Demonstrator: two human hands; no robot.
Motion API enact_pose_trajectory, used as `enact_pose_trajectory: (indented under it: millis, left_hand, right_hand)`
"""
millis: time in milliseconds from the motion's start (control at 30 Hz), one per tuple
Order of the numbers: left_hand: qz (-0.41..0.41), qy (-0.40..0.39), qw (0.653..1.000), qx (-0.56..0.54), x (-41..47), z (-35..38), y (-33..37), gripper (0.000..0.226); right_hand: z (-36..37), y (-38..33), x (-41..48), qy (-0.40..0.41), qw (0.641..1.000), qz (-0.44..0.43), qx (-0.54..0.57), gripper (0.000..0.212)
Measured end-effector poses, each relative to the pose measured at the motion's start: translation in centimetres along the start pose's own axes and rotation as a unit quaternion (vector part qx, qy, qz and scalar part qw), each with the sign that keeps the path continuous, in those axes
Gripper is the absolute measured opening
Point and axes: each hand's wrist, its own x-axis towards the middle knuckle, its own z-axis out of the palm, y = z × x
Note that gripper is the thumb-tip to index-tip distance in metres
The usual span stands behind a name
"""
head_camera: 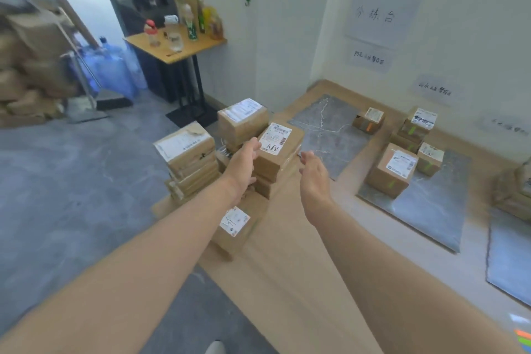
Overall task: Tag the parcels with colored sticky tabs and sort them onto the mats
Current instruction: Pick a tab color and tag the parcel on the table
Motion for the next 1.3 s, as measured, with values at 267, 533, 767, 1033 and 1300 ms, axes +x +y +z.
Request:
enact_pose_trajectory:
  millis: [267,533,767,1033,1300]
  left_hand:
    - [-0.012,-0.025,0.999,0.018,5.0,-6.0,-0.5,0.054]
    - [-0.047,-0.044,0.998,0.012,9.5,-5.8,-2.1,0.050]
    - [-0.077,-0.037,0.996,0.001,13.7,-4.8,-4.3,0.049]
    - [-0.090,-0.030,0.995,0.000,16.0,-3.2,-5.0,0.048]
    - [-0.055,-0.037,0.997,0.046,14.4,-1.0,-3.1,0.048]
  right_hand:
    - [6.2,0.5,2.2,0.045,0.999,0.010,-0.009,0.030]
    - [7.8,3.2,4.8,0.058,0.998,0.018,-0.003,0.037]
    - [8.0,5.4,8.2,0.040,0.997,0.065,-0.018,0.046]
    - [7.1,6.8,10.4,0.022,0.995,0.098,0.011,0.045]
    - [4.9,6.3,10.0,0.067,0.993,0.090,0.021,0.046]
